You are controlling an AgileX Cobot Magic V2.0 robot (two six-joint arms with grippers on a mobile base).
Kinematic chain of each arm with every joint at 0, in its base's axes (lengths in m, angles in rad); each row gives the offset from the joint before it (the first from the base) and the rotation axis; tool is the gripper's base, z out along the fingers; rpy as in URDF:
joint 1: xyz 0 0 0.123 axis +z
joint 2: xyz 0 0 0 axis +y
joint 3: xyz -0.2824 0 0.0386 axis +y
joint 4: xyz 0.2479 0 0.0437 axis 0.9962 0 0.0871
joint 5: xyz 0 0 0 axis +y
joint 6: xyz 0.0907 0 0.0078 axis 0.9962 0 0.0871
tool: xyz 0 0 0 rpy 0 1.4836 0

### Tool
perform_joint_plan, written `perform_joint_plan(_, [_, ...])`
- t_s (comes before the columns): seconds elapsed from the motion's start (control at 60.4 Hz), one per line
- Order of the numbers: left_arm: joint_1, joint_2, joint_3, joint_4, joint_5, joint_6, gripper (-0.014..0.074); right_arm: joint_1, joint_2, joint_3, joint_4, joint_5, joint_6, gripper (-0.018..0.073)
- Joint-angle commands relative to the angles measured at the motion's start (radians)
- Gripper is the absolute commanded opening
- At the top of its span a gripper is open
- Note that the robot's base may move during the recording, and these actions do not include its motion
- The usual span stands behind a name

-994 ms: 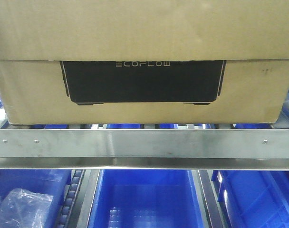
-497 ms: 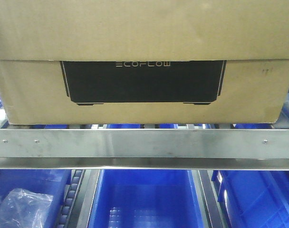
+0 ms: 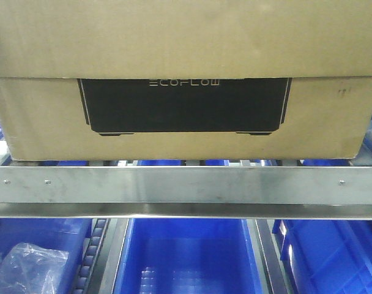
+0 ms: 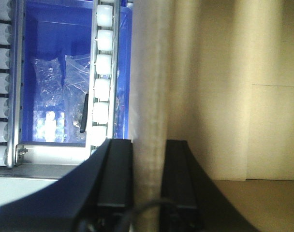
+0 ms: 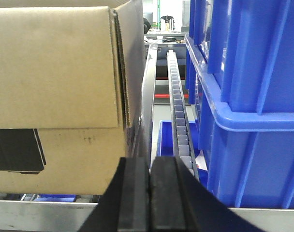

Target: Grab box from left shelf to table start

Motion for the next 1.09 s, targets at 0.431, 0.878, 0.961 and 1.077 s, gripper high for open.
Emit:
perform_joint_plan(0.431, [-0.004,-0.044,-0.033,-0.032,-0.020,-0.008,-0.0085,-0.006,0.267,-0.426,0.018,0.435,-0.016,0.0018])
perform_joint_plan(0.878, [-0.004,-0.044,-0.033,-0.036,-0.020,-0.008,-0.0085,0.008,0.508,-0.735,0.046,0.598,-0.010,0.0018])
perform_joint_plan(0.961, [-0.004,-0.044,-0.033,-0.036,-0.020,-0.008,-0.0085,0.014,0.596,-0.829,0.037,0.647,-0.010,0.0020])
perform_joint_plan(1.077, [-0.004,-0.044,-0.033,-0.036,-0.020,-0.008,-0.0085,0.019,0.723,-0.951,0.016,0.703,-0.007,0.0087])
